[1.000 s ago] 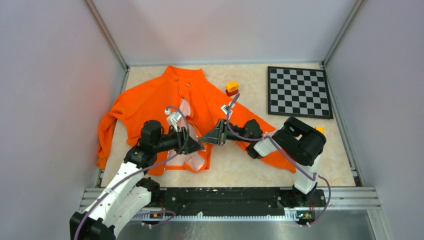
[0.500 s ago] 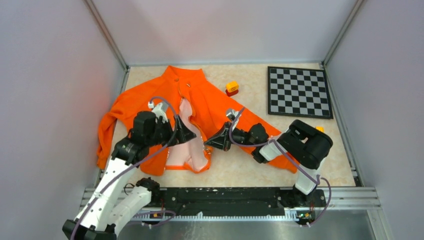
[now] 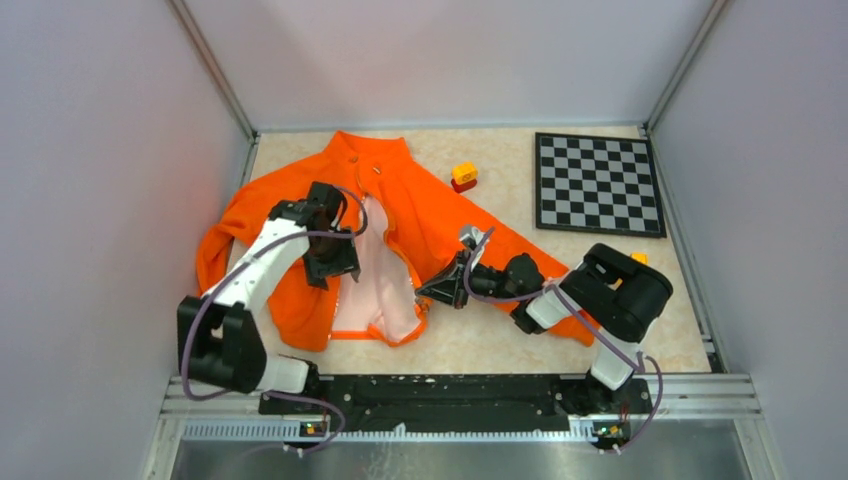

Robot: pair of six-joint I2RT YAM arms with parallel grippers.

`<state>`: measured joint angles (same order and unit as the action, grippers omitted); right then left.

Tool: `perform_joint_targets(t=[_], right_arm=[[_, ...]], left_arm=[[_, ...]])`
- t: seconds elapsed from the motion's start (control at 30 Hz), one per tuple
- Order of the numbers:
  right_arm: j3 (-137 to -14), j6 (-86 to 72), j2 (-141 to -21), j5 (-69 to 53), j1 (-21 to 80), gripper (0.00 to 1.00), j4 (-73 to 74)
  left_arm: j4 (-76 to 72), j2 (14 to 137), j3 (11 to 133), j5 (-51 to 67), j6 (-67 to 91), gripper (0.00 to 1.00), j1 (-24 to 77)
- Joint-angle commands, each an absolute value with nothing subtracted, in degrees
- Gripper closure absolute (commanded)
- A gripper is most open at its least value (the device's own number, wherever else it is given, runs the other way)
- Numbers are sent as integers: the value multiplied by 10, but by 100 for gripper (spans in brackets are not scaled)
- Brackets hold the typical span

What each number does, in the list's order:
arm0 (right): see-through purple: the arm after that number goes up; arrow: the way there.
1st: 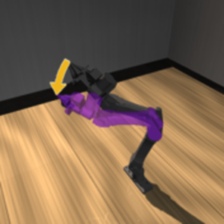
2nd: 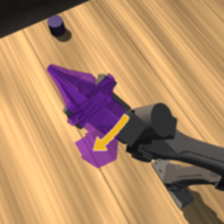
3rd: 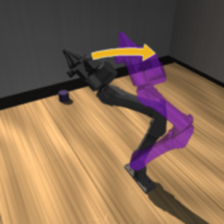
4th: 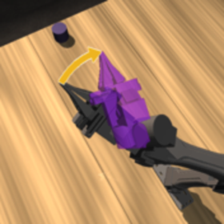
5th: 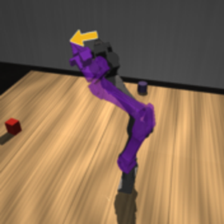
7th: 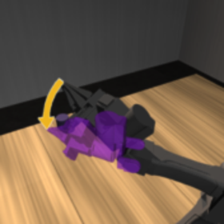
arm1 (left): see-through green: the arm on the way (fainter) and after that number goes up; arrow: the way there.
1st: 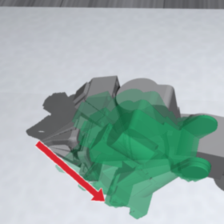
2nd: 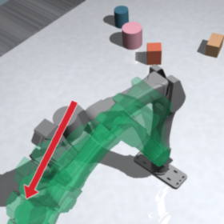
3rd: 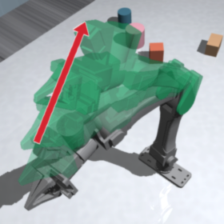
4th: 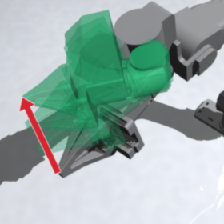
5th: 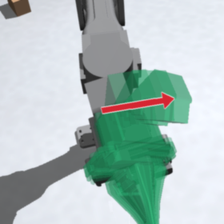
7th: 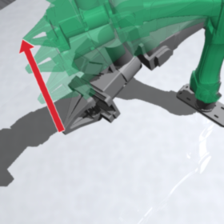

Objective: Zip up the jacket

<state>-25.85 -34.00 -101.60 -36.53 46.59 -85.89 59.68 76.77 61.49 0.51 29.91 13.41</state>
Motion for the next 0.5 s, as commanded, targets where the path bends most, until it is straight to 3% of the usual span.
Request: perform_joint_targets(t=[0.0, 0.3, 0.47], right_arm=[[-252, -318, -985, -370, 462, 100, -988], [-257, -322, -997, -370, 462, 100, -988], [-262, -332, -998, -375, 462, 100, -988]], left_arm=[[628, 856, 651, -53, 253, 34, 132], [536, 938, 626, -123, 231, 45, 134], [494, 953, 608, -141, 229, 56, 134]])
